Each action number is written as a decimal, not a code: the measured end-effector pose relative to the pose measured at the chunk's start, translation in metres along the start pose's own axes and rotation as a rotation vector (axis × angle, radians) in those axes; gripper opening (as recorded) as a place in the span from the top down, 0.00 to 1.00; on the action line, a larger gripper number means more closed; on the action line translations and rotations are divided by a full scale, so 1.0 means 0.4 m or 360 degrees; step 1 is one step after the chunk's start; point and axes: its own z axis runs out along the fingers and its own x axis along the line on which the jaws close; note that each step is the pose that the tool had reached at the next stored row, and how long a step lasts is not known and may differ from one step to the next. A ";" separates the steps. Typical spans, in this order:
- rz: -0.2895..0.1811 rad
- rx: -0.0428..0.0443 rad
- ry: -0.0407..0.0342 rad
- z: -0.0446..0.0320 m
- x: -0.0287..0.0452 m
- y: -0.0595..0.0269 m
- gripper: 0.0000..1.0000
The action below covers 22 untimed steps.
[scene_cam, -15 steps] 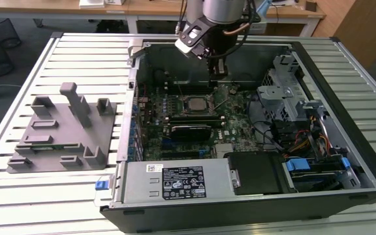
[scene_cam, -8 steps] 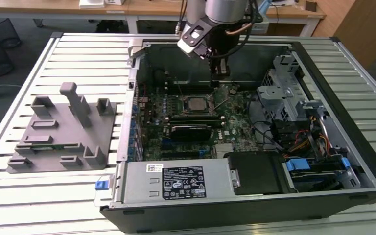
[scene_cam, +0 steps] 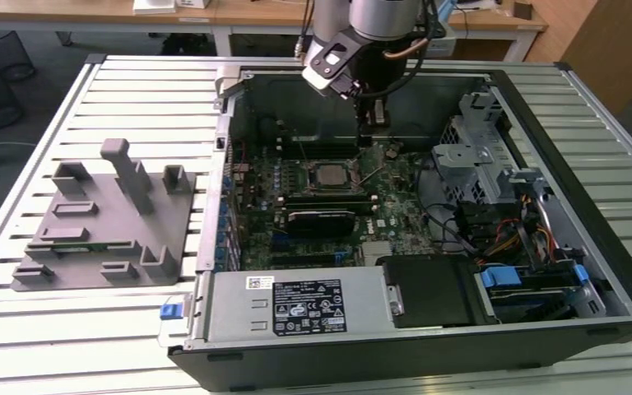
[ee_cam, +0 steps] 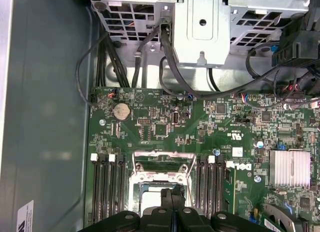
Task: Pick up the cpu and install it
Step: 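Close the cpu cover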
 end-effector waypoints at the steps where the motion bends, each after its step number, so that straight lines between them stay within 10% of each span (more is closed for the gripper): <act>1: 0.0000 0.0000 0.0000 0.000 0.000 0.002 0.89; 22: 0.0000 0.0000 0.0000 0.001 -0.001 0.044 0.89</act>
